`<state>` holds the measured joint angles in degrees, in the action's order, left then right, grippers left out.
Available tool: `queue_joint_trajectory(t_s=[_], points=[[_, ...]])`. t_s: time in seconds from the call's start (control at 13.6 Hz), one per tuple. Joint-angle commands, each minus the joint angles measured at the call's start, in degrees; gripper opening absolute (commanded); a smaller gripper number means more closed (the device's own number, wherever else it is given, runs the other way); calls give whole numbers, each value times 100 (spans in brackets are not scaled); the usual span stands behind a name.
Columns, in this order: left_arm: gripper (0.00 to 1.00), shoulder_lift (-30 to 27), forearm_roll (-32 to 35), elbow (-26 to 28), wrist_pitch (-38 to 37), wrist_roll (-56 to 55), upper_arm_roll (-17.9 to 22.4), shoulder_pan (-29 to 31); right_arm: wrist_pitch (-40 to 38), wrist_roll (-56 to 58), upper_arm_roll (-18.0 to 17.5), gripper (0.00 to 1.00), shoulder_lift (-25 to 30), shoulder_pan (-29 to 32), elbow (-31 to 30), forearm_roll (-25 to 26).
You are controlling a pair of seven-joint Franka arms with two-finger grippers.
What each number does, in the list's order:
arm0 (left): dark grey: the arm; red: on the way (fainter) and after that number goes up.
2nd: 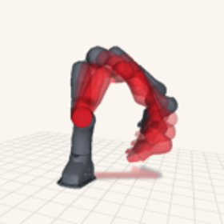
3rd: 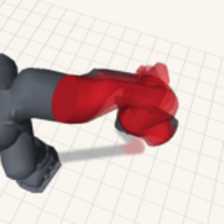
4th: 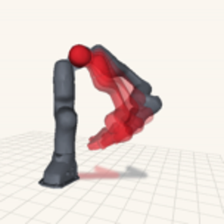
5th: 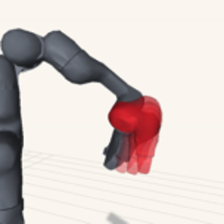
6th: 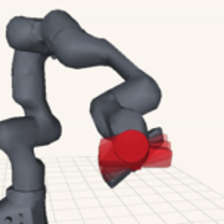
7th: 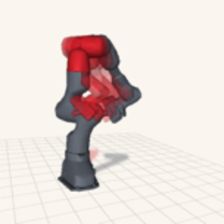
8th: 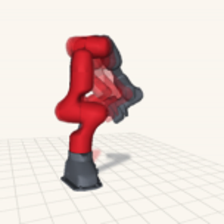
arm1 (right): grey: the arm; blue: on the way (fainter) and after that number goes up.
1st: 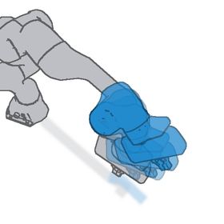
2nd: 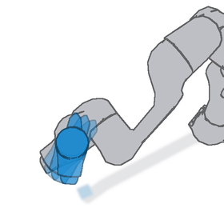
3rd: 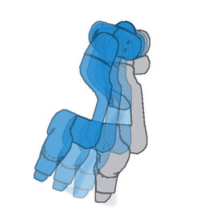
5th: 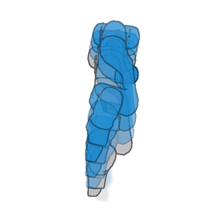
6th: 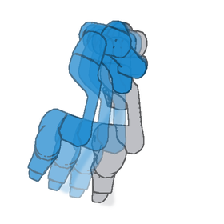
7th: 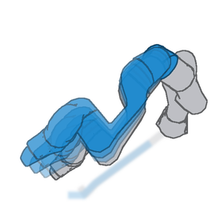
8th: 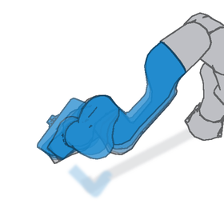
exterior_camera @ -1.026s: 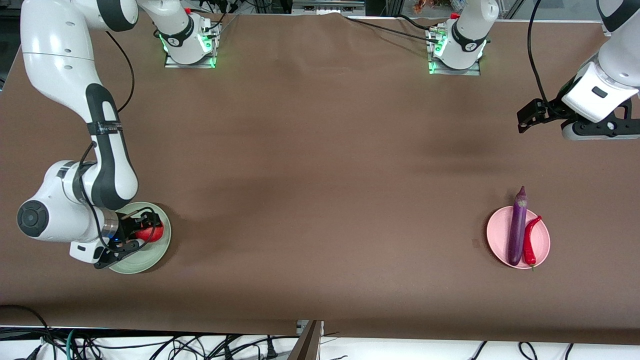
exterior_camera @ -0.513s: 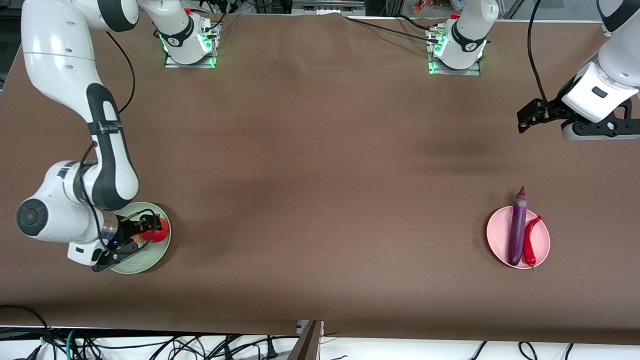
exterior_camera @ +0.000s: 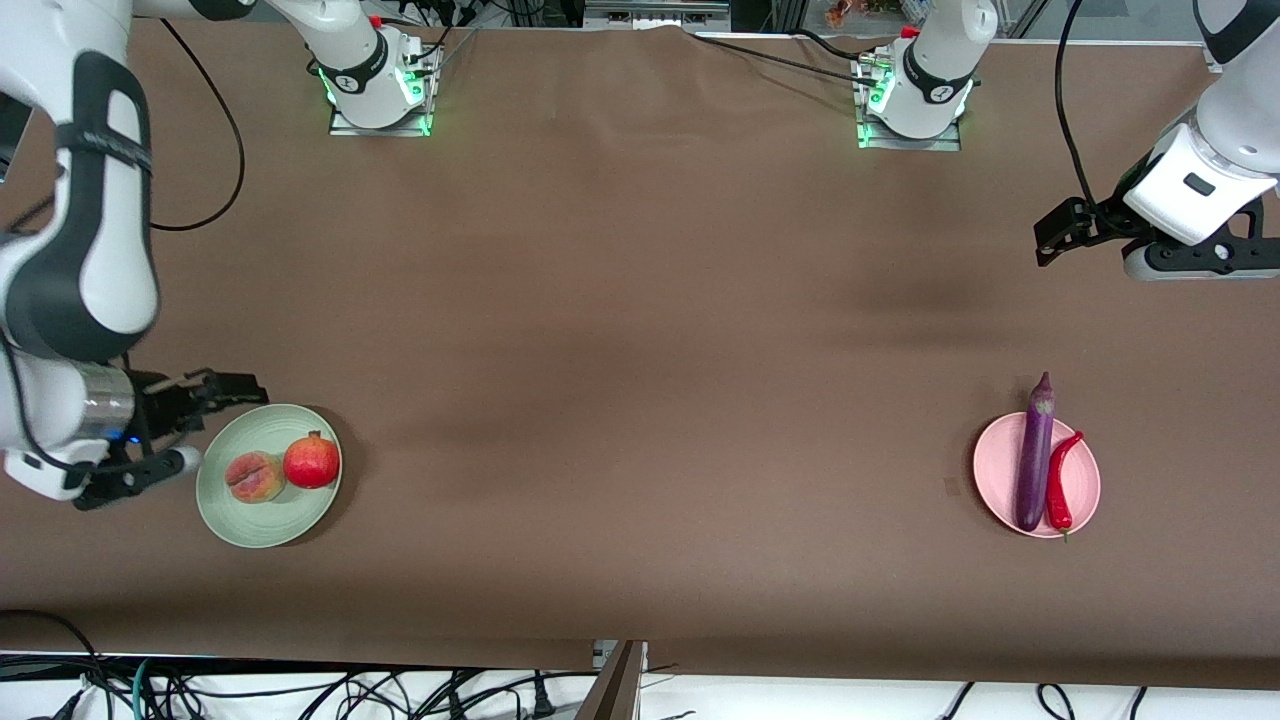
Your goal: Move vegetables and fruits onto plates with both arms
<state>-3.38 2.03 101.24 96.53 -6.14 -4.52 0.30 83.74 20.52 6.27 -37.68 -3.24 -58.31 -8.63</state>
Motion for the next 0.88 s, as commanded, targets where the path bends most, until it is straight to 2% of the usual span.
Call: queue_joint_trajectory(t_s=[0.0,0.15,0.22,0.37,0.51,0.81], points=[[100,22,-62,-86,-73,42,39,-39,-427,-582,-38,100,435,-115,-14,518],[100,22,-62,-86,-73,42,39,-39,-1023,-689,-74,100,900,-272,-249,923],[100,22,-62,-86,-73,42,39,-39,-1096,-681,-82,100,1250,-282,-590,942],[100,22,-62,-86,-73,42,39,-39,-869,-698,-153,100,1954,-247,-1495,898],[100,22,-62,-86,-73,42,39,-39,-500,-645,-179,100,2447,-247,-2059,907],[100,22,-62,-86,-73,42,39,-39,-34,-610,-170,100,2967,-98,-2324,898]])
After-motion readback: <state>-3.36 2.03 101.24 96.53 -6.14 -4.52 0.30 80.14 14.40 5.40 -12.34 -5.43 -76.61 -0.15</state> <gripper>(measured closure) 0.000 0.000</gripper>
